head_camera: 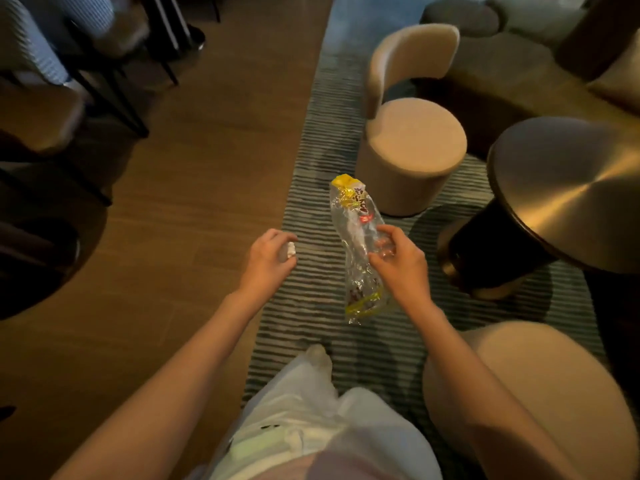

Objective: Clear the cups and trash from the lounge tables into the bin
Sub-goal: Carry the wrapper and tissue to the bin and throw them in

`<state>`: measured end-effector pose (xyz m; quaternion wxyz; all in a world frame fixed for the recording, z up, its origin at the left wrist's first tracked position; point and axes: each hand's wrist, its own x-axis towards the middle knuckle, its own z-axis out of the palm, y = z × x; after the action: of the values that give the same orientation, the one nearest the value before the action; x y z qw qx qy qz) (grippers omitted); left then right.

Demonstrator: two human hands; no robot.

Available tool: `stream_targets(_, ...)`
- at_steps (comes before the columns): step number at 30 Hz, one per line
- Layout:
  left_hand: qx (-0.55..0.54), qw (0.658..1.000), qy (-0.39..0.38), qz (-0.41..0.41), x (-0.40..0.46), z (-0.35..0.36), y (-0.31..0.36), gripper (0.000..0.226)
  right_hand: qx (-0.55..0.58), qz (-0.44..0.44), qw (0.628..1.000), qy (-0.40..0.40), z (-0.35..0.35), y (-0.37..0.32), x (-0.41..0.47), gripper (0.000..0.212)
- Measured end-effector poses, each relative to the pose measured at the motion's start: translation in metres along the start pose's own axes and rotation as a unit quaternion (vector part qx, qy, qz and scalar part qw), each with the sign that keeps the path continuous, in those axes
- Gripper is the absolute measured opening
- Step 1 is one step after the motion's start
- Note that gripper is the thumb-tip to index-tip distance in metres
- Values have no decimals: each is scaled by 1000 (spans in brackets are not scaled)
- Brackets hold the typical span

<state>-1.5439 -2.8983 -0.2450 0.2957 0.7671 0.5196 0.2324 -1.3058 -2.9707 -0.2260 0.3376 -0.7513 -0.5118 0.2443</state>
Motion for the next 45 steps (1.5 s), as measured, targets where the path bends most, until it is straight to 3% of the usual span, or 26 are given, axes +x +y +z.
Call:
stream_targets(9,15,999,39,-34,199,-18,-21,32,15,-14,998,-52,26,-20,213,51)
stream_targets(21,46,990,98,-94,528,-64,-43,33,44,-73,991,-106,43,-81,573,51)
stream_targets(28,42,985,119,-120,684,-87,-98,33,16,-61,989,-135,106,-115,739,50)
stream_targets(37,28,989,114,-88,921,-155,-175,34,30,-93,994,-40,176,-199,950,48)
stream_targets(45,41,994,71,-74,1106,-172,-224,32,28,-22,999,-13,199,-203,1120,44)
